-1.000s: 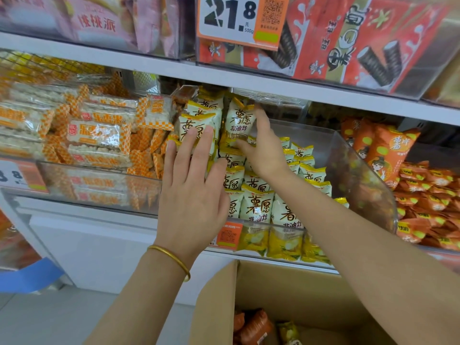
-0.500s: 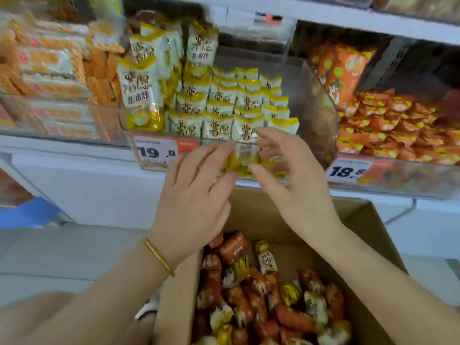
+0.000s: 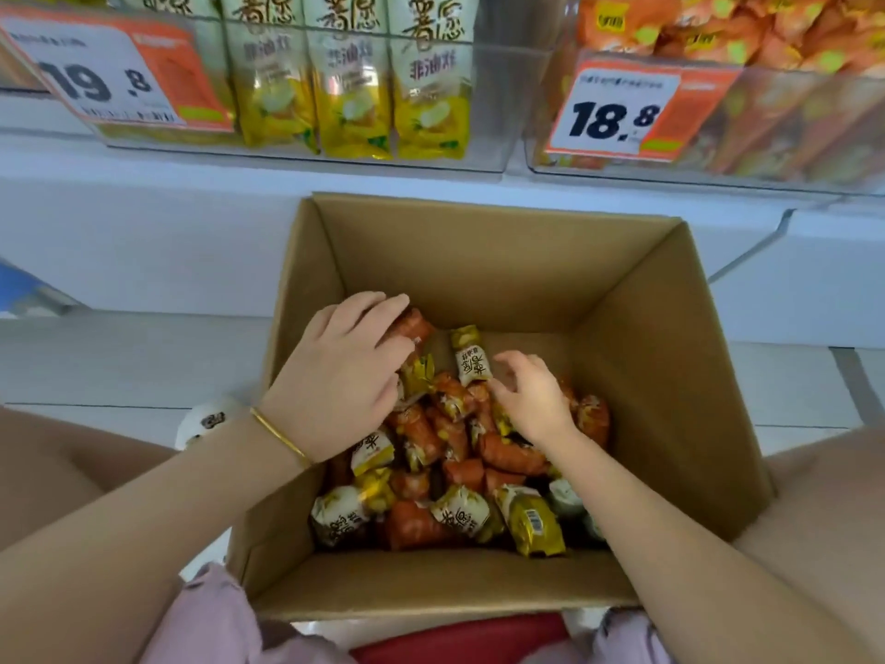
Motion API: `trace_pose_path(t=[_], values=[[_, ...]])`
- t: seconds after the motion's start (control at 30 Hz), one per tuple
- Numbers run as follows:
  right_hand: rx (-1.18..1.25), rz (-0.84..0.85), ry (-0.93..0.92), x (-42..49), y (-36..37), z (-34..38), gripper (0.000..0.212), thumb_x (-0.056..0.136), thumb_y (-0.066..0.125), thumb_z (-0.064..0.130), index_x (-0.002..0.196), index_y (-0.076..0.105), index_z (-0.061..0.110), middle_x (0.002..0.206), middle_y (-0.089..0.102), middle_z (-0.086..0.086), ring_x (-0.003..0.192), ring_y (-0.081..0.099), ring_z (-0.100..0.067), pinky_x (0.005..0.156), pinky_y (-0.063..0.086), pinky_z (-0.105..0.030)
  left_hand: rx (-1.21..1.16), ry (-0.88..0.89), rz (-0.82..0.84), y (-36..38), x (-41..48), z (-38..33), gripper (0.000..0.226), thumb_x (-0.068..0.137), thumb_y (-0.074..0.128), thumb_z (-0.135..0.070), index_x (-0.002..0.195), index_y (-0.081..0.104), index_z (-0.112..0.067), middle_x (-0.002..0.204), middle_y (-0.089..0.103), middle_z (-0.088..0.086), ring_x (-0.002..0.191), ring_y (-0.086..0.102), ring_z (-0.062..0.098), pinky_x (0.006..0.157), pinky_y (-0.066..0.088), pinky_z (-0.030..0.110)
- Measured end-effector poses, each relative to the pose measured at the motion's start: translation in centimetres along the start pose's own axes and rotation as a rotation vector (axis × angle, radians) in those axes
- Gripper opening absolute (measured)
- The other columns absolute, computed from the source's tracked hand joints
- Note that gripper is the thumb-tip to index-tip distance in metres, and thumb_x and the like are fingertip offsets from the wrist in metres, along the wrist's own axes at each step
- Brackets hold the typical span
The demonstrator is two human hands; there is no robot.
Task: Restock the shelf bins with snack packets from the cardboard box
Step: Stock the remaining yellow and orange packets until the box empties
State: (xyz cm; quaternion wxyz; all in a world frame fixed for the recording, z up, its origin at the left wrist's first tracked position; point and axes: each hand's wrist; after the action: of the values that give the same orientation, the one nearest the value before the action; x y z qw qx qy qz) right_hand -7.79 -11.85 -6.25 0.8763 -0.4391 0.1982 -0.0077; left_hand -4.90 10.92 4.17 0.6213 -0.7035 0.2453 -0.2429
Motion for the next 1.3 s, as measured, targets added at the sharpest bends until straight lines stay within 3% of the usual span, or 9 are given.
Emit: trace_pose_path(t=[0.17, 0.27, 0.53, 0.67, 0.87, 1.0, 1.1, 1.2, 1.3], values=[[-0.147, 0.142, 0.086, 3.5, 3.9, 0.4, 0.070, 0.085, 0.060, 0.056, 0.142, 0.039, 0.021, 0.146, 0.031, -0.011, 0.133, 0.033, -0.036, 0.107, 0.035, -0.047, 0.026, -0.055, 0.051, 0.3, 0.6, 1.1, 0.021, 0.080, 0.060, -0.018, 0.097, 0.071, -0.012, 0.130, 0.056, 0.015, 0.123, 0.047, 0.036, 0.095, 0.043, 0.051], [-0.279, 0.205, 0.103, 5.8, 7.1, 1.4, 0.091, 0.078, 0.057, 0.070, 0.145, 0.033, 0.013, 0.154, 0.022, -0.011, 0.139, 0.024, -0.035, 0.111, 0.028, -0.050, 0.038, -0.065, 0.070, 1.0, 0.9, 1.7, 0.035, 0.082, 0.043, -0.027, 0.097, 0.071, -0.013, 0.128, 0.058, 0.014, 0.122, 0.049, 0.035, 0.093, 0.044, 0.050], [-0.444, 0.209, 0.153, 9.6, 12.1, 2.9, 0.075, 0.088, 0.037, 0.070, 0.129, 0.052, 0.008, 0.135, 0.050, -0.011, 0.130, 0.035, -0.030, 0.105, 0.032, -0.048, 0.040, -0.054, 0.123, 2.3, 2.2, 2.3, 0.046, 0.081, 0.032, -0.031, 0.093, 0.073, -0.013, 0.124, 0.060, 0.015, 0.120, 0.052, 0.035, 0.092, 0.047, 0.048], [-0.295, 0.125, 0.163, 10.1, 11.4, 1.4, 0.061, 0.087, 0.046, 0.066, 0.118, 0.060, 0.015, 0.135, 0.048, -0.011, 0.128, 0.036, -0.031, 0.101, 0.032, -0.046, 0.015, -0.048, 0.123, 2.3, 2.5, 2.1, 0.046, 0.082, 0.032, -0.031, 0.098, 0.072, -0.013, 0.126, 0.059, 0.015, 0.122, 0.050, 0.034, 0.094, 0.046, 0.047], [0.091, 0.240, 0.316, 12.1, 9.1, -2.3, 0.062, 0.077, 0.063, 0.065, 0.125, 0.061, 0.026, 0.160, 0.007, -0.006, 0.145, 0.010, -0.036, 0.117, 0.018, -0.051, 0.010, -0.053, 0.132, 2.6, 2.5, 1.8, 0.045, 0.082, 0.032, -0.031, 0.096, 0.071, -0.014, 0.127, 0.058, 0.014, 0.122, 0.050, 0.034, 0.092, 0.047, 0.046], [0.333, 0.333, 0.437, 13.2, 9.2, -2.9, 0.067, 0.074, 0.070, 0.059, 0.127, 0.059, 0.019, 0.148, 0.034, -0.011, 0.128, 0.046, -0.028, 0.106, 0.038, -0.038, 0.008, -0.053, 0.135, 2.8, 2.6, 1.9, 0.038, 0.082, 0.040, -0.028, 0.096, 0.072, -0.012, 0.126, 0.059, 0.015, 0.121, 0.051, 0.035, 0.091, 0.047, 0.048], [0.384, 0.433, 0.447, 13.4, 8.9, -2.5, 0.069, 0.081, 0.068, 0.052, 0.136, 0.050, 0.013, 0.121, 0.062, -0.012, 0.111, 0.056, -0.021, 0.094, 0.041, -0.032, 0.023, -0.055, 0.117, 2.8, 2.6, 2.0, 0.035, 0.082, 0.042, -0.028, 0.094, 0.072, -0.013, 0.126, 0.059, 0.015, 0.121, 0.052, 0.034, 0.091, 0.048, 0.047], [0.341, 0.409, 0.431, 12.9, 8.5, -2.0, 0.068, 0.077, 0.070, 0.056, 0.131, 0.055, 0.017, 0.125, 0.060, -0.010, 0.116, 0.052, -0.022, 0.103, 0.041, -0.037, 0.004, -0.032, 0.090, 3.0, 2.7, 1.9, 0.031, 0.082, 0.046, -0.026, 0.093, 0.072, -0.013, 0.124, 0.060, 0.015, 0.120, 0.053, 0.035, 0.090, 0.049, 0.047], [0.332, 0.309, 0.369, 11.2, 7.5, -1.7, 0.060, 0.073, 0.075, 0.053, 0.122, 0.060, 0.022, 0.137, 0.041, -0.008, 0.128, 0.042, -0.028, 0.108, 0.037, -0.036, 0.023, -0.014, 0.094, 3.3, 2.8, 2.1, 0.040, 0.081, 0.037, -0.030, 0.093, 0.072, -0.015, 0.122, 0.061, 0.014, 0.118, 0.054, 0.033, 0.088, 0.050, 0.045]])
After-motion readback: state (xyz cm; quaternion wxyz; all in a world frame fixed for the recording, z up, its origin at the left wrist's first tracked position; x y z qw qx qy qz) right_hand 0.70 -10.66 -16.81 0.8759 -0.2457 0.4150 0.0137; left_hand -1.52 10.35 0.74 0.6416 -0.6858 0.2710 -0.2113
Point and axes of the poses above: each hand's wrist, its own x-axis towards the middle knuckle, its own y-axis out of the palm, z = x × y
